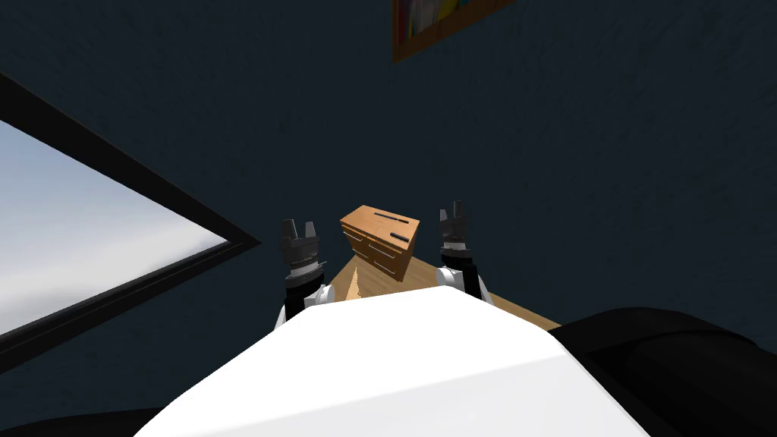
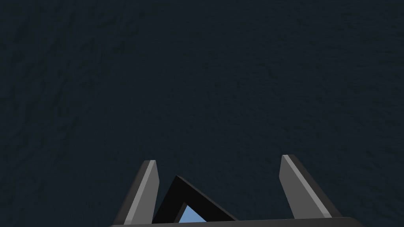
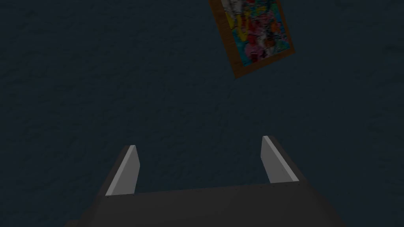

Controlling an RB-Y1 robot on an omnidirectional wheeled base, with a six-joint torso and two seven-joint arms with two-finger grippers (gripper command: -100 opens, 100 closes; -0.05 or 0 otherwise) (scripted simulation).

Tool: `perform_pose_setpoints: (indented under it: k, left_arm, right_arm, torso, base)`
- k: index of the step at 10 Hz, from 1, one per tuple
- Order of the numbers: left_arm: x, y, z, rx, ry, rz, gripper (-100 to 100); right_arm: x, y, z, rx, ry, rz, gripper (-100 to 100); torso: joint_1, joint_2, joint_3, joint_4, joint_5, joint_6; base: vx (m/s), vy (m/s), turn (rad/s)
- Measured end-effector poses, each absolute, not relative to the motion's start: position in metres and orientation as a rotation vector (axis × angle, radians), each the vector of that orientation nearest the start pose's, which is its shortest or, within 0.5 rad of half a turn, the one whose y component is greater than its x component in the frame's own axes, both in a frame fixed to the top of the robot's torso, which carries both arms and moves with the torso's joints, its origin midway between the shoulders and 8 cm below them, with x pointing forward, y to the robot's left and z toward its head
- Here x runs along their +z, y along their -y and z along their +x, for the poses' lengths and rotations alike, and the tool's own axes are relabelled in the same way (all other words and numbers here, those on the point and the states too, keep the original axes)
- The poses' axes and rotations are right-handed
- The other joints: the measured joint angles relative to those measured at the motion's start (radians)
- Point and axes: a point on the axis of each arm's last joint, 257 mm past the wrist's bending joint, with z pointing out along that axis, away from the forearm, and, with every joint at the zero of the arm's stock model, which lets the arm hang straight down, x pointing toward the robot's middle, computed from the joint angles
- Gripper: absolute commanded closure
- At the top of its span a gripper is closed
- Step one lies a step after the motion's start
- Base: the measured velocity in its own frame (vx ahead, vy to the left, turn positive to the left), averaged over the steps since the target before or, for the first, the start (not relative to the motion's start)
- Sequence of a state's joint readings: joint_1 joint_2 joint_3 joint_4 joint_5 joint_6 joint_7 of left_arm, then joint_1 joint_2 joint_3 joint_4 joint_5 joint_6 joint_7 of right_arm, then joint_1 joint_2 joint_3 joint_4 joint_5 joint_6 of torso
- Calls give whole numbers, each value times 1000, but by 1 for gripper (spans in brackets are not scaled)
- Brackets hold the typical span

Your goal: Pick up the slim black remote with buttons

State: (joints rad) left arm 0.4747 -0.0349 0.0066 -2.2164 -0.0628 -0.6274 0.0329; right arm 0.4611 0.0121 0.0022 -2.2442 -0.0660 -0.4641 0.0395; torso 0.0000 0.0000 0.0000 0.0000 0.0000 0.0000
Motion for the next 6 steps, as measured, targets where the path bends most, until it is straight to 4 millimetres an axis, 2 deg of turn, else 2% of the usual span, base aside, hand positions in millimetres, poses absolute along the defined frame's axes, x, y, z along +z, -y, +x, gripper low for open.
perform_pose_setpoints:
  k: [6]
  left_arm:
    - [28,-271,337,-1318,-555,-582,0]
  right_arm:
    - [0,263,366,1306,-775,629,-100]
  torso:
    - [4,4,2,1,1,0]
  base:
    - [-62,70,8]
